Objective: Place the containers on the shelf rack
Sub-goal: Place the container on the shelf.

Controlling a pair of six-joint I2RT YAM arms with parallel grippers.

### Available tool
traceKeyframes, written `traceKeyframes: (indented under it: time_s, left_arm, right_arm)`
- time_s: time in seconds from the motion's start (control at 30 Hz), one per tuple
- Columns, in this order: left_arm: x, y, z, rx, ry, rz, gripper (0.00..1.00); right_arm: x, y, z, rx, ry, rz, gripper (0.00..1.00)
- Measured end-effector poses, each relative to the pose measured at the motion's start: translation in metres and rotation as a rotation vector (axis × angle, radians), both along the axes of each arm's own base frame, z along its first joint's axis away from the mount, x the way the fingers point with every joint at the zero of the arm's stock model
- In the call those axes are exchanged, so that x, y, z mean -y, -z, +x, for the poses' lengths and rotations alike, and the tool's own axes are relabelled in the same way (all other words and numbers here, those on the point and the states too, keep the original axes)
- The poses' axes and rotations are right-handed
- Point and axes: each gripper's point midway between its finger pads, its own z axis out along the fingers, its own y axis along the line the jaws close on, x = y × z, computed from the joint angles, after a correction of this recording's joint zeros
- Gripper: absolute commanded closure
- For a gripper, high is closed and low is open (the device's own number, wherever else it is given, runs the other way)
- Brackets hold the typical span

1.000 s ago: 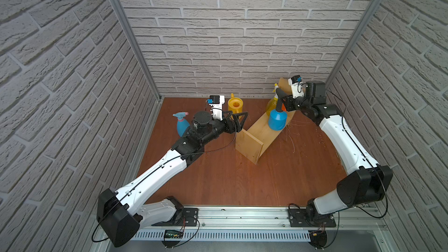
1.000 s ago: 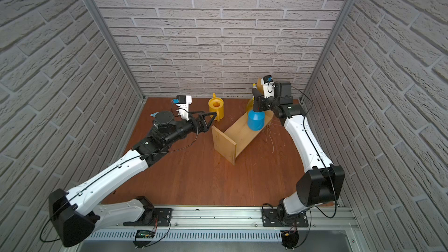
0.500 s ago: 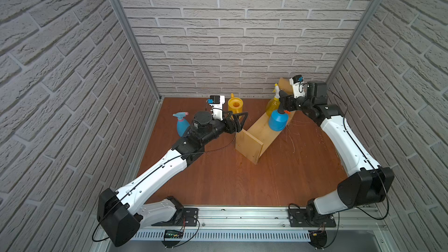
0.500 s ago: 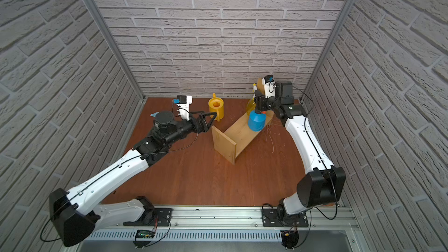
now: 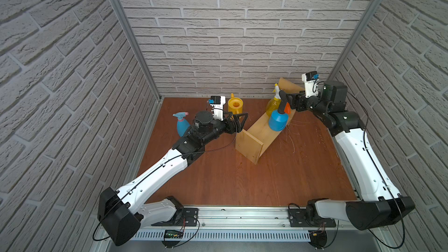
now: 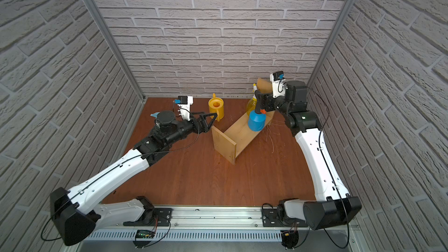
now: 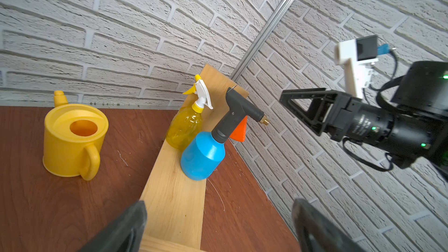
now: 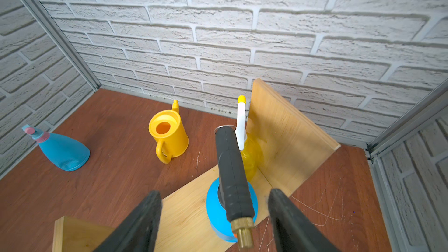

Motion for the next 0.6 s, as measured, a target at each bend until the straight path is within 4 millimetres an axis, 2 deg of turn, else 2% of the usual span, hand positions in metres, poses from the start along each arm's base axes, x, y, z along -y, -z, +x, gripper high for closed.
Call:
traceKeyframes:
  time_s: [0.2,0.33,0.47,0.6]
  left_arm:
    - [-0.005,0.004,0.003,-0.02,-0.031,0.035,0.02]
    - [-0.01,0.009,0.006,-0.046,-0.065,0.062,0.02]
    - [-0.018,0.014,0.01,-0.085,-0.115,0.094,0.02]
    - [-0.029,0.027,0.017,-0.169,-0.189,0.107,0.02]
  right_arm:
    - [-0.005,-0.042,-0.039,0.109,-0.043,0.121,0.21]
    - [-0.016,-0.056,-0.059,0.155,-0.108,0.245,0.21]
    - [-0.033,-0.056,-0.066,0.148,-0.174,0.383,0.21]
    - [-0.065,-0.043,-0.073,0.098,-0.267,0.469,0.21]
